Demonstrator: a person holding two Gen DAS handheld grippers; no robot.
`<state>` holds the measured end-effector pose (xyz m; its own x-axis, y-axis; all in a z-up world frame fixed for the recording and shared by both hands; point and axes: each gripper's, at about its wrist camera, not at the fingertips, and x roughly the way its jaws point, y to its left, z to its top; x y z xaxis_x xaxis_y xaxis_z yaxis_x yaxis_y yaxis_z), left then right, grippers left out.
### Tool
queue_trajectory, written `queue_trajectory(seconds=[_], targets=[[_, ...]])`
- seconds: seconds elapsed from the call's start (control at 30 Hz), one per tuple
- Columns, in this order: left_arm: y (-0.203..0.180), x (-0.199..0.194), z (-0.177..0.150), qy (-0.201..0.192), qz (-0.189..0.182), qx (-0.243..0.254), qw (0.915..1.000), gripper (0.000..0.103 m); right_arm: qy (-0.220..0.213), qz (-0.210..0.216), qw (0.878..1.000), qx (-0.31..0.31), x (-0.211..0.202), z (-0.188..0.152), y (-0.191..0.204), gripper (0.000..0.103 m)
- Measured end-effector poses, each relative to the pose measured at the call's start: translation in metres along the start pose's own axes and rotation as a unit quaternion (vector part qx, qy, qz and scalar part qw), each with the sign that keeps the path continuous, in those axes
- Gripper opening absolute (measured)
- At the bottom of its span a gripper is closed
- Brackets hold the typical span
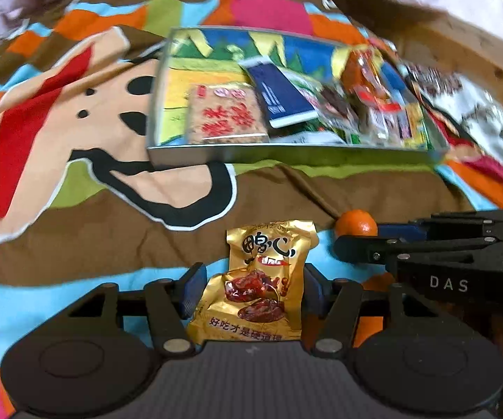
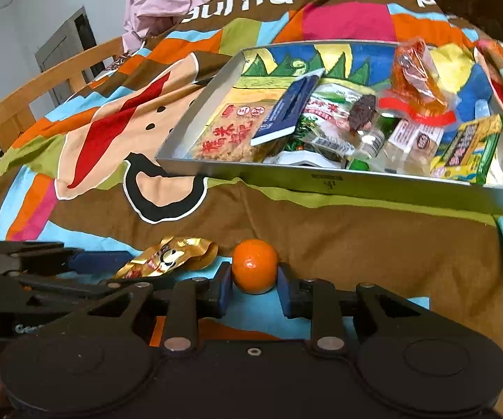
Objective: Organize snacks
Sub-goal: 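Carry the gold pack and the orange up over the dinosaur tray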
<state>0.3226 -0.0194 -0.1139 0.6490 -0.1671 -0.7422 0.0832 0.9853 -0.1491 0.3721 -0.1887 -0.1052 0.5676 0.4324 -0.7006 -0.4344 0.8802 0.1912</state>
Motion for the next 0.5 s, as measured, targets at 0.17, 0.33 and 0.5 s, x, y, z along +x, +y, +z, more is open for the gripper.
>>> queue_trajectory(seconds=[0.17,0.33,0.5], targets=[[0.001,-0.010,-0.012,-0.021,-0.004,-0.042,0.9989,0.062,-0.007,-0.011,1.000,-0.022,-0.001,-0.001,0.006,0.029],[0.004,-0.015,-0.012,-0.022,-0.010,-0.064,0.9976,0.060,-0.015,-0.017,0.999,-0.032,-0.004,-0.001,0.009,0.029],[0.011,-0.020,-0.015,-0.028,-0.018,-0.098,0.9947,0.056,-0.029,-0.022,0.999,-0.040,-0.006,-0.001,0.012,0.029]])
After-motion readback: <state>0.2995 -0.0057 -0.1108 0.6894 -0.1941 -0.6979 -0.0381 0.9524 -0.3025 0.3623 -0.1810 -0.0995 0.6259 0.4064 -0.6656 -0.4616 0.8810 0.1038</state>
